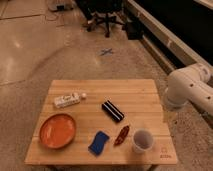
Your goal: Place the white sponge in the ceramic bowl
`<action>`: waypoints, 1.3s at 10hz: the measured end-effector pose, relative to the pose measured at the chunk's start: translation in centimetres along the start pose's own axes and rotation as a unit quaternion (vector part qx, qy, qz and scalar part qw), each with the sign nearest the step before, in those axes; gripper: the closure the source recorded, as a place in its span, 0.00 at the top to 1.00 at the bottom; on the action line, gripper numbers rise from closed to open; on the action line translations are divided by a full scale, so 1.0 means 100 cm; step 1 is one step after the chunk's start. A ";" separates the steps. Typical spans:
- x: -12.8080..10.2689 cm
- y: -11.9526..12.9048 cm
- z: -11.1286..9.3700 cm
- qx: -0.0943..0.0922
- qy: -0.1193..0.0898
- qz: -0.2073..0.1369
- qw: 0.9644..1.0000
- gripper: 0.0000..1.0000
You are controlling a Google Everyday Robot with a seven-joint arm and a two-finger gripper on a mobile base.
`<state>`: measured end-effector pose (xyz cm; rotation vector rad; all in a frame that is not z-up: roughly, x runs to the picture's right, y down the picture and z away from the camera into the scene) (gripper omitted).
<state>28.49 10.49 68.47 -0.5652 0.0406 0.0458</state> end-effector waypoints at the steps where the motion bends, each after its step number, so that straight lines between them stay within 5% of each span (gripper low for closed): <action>1: 0.000 0.000 0.000 0.000 0.000 0.000 1.000 0.65; 5: 0.000 -0.001 0.000 0.000 -0.001 -0.003 1.000 0.65; 8: -0.041 -0.016 0.001 0.009 -0.020 -0.063 0.998 0.65; 10: -0.081 -0.023 0.002 0.015 -0.034 -0.110 0.993 0.65; 13: -0.147 -0.016 0.011 0.011 -0.050 -0.186 0.981 0.65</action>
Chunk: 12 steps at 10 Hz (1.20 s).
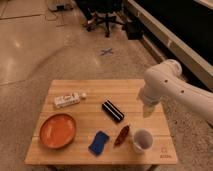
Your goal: Place the white sponge in the ceramic bowl
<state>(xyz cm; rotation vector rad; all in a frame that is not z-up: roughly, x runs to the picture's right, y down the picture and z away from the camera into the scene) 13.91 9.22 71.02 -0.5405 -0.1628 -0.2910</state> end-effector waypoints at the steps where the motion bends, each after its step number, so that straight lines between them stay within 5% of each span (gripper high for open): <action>1: -0.024 0.000 0.012 -0.009 -0.004 -0.030 1.000 0.65; 3: -0.052 0.004 0.032 -0.025 -0.008 -0.068 0.997 0.65; 6: -0.097 0.022 0.074 -0.059 -0.017 -0.135 0.989 0.65; 10: -0.150 0.038 0.113 -0.063 -0.055 -0.212 0.974 0.65; 12: -0.178 0.049 0.126 -0.062 -0.090 -0.249 0.962 0.65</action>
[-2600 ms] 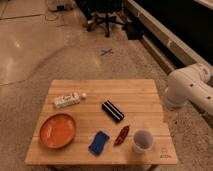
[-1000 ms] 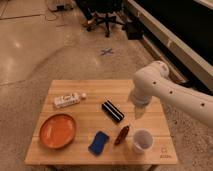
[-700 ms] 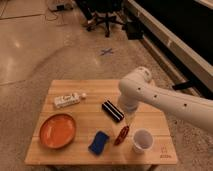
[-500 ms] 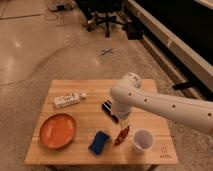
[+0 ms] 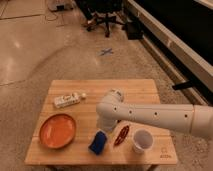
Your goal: Place the white sponge in the ceramic bowl
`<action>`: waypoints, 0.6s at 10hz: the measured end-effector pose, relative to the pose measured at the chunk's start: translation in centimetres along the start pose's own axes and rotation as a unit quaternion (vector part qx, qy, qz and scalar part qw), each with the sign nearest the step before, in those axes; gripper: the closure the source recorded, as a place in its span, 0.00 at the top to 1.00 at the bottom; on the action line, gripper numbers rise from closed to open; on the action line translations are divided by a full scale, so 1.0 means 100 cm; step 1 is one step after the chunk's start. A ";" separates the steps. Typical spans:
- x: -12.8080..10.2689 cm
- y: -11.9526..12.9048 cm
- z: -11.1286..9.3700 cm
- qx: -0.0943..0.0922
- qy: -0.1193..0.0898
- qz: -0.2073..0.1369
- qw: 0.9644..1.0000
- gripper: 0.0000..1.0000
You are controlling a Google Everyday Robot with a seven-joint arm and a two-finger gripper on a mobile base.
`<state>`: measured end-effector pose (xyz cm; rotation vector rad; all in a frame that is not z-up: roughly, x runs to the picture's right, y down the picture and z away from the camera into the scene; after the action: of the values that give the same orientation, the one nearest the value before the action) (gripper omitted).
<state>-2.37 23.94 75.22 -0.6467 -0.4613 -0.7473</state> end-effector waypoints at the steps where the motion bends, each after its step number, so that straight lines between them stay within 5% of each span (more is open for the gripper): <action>1: -0.005 0.000 0.003 0.001 -0.006 -0.007 1.000 0.65; 6: -0.004 0.000 0.002 0.001 -0.005 -0.007 1.000 0.65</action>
<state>-2.64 24.28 75.15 -0.6450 -0.4759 -0.7578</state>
